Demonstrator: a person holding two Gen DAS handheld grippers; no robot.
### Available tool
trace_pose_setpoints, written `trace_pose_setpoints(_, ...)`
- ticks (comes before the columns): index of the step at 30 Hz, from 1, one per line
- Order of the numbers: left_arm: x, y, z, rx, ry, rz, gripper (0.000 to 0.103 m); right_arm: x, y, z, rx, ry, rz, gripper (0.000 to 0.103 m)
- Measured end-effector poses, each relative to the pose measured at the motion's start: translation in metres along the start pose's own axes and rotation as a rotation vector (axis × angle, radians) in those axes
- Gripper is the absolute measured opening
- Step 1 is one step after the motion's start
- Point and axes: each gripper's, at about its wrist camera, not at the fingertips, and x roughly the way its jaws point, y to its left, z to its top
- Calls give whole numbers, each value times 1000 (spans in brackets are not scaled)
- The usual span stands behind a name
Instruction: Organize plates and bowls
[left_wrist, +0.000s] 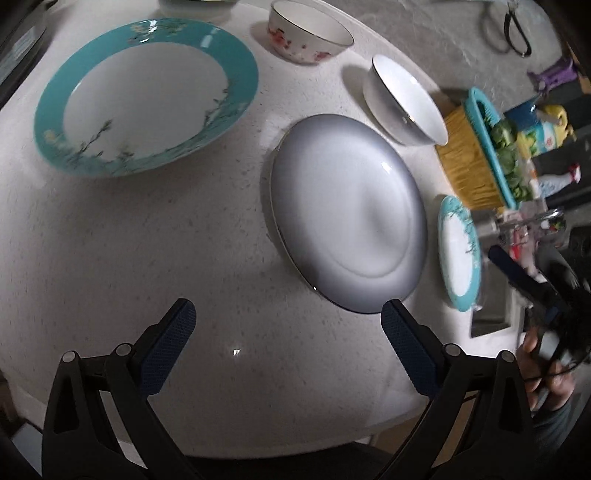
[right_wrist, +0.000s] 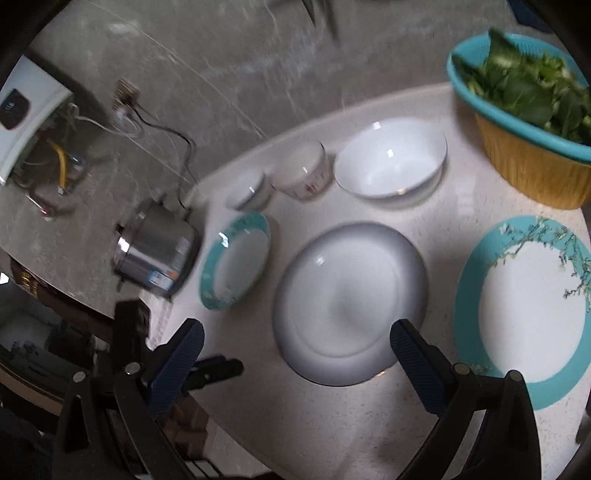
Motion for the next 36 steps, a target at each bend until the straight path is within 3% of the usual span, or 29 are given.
trace_pose_setpoints(3, 13, -12, 9, 33, -21, 66, 101, 11, -21, 16, 17, 42, -45, 97)
trace_pose_setpoints(5, 20, -13, 15, 30, -45, 94, 101, 19, -29, 29, -16, 71, -60, 86)
trace_pose_setpoints(8, 25, -11, 21, -17, -73, 90, 101, 36, -39, 44, -69, 120, -29, 80)
trace_pose_setpoints(10, 29, -11, 25, -38, -91, 39, 101, 50, -49, 52, -89, 169, -1, 74)
trace_pose_setpoints(12, 35, -9, 27, -64, -86, -4, 95, 63, -59, 55, -93, 220, 12, 71)
trace_pose_setpoints(15, 49, -11, 32, -101, -55, -34, 65, 75, -69, 59, -99, 264, 22, 68)
trace_pose_setpoints(17, 50, -16, 33, -91, -66, -24, 63, 79, -72, 63, -106, 276, 45, 68)
trace_pose_setpoints(23, 53, -16, 40, -117, -66, -27, 61, 89, -88, 76, -113, 305, 35, 68)
trace_pose_setpoints(28, 53, -15, 46, -120, -58, -37, 61, 102, -95, 78, -109, 353, 33, 54)
trace_pose_setpoints(36, 58, -22, 54, -73, -27, -18, 61, 110, -89, 77, -124, 388, 40, 50)
